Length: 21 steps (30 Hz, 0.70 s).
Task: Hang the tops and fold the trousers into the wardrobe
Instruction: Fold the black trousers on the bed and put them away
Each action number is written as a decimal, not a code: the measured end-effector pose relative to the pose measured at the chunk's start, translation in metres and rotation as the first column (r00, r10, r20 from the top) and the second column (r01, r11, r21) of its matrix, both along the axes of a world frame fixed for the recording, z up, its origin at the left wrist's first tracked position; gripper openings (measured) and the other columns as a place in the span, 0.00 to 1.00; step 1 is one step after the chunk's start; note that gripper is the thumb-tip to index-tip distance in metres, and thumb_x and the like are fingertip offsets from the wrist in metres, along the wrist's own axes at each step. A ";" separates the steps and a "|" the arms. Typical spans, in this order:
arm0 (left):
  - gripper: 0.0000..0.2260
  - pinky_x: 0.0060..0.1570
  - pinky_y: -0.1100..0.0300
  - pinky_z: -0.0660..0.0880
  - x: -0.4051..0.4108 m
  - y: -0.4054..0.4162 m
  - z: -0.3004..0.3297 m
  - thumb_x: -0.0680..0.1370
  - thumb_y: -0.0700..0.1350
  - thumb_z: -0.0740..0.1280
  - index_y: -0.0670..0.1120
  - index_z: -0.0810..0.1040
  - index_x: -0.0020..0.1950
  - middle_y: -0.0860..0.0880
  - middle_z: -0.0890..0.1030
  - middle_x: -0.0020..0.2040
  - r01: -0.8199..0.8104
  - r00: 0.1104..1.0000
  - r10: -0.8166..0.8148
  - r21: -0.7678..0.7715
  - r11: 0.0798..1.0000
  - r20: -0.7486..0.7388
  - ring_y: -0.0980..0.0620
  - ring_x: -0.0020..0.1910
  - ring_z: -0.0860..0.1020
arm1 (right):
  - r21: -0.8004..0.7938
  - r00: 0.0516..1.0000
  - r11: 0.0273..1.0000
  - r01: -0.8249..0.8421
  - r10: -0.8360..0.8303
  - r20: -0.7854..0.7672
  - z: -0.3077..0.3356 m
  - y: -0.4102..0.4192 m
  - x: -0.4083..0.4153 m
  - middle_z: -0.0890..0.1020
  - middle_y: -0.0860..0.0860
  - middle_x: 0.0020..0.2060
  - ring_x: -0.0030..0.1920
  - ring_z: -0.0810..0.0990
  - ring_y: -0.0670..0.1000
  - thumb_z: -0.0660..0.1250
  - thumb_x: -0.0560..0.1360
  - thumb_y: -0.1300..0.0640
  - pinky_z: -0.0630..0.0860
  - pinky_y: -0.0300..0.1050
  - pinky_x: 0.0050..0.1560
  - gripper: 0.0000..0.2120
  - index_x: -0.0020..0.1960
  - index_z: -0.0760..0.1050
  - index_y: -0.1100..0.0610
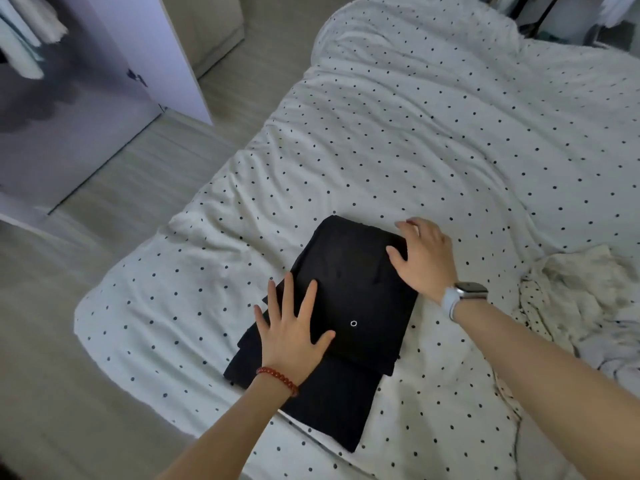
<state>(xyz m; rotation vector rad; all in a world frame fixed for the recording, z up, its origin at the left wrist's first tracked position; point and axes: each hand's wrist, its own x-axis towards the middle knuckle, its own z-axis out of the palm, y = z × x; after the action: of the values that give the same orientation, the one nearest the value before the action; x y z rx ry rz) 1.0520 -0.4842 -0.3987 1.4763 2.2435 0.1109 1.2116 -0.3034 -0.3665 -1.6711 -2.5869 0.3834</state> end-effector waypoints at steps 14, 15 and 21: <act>0.57 0.64 0.34 0.60 -0.011 0.035 -0.011 0.58 0.63 0.76 0.55 0.45 0.76 0.42 0.52 0.77 0.313 0.930 -0.316 -0.049 0.949 -0.189 0.34 0.73 0.55 | -0.598 0.988 0.801 -0.008 -0.087 -0.130 0.007 0.042 -0.028 0.80 0.55 0.44 0.48 0.79 0.59 0.67 0.71 0.57 0.75 0.49 0.48 0.11 0.48 0.74 0.64; 0.55 0.68 0.36 0.54 -0.010 0.040 -0.008 0.63 0.61 0.74 0.56 0.36 0.74 0.44 0.42 0.77 0.310 0.933 -0.311 -0.038 0.950 -0.180 0.35 0.75 0.47 | -0.537 0.991 0.844 -0.004 -0.070 -0.118 0.011 0.043 -0.030 0.79 0.54 0.45 0.48 0.79 0.57 0.67 0.72 0.56 0.74 0.49 0.47 0.11 0.49 0.73 0.62; 0.30 0.71 0.48 0.59 -0.027 0.078 0.025 0.77 0.48 0.65 0.51 0.56 0.76 0.49 0.48 0.77 0.244 0.964 -0.262 0.236 0.940 0.048 0.45 0.76 0.48 | 0.039 0.997 0.999 -0.020 0.022 -0.073 0.075 0.053 -0.031 0.77 0.53 0.49 0.46 0.77 0.57 0.62 0.76 0.53 0.66 0.44 0.39 0.12 0.55 0.70 0.59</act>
<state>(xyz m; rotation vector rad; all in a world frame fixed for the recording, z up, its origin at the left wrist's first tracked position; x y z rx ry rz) 1.0252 -0.4058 -0.3739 1.8355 2.0101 0.3505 1.1808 -0.2508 -0.2914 -1.5880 -2.5443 0.3868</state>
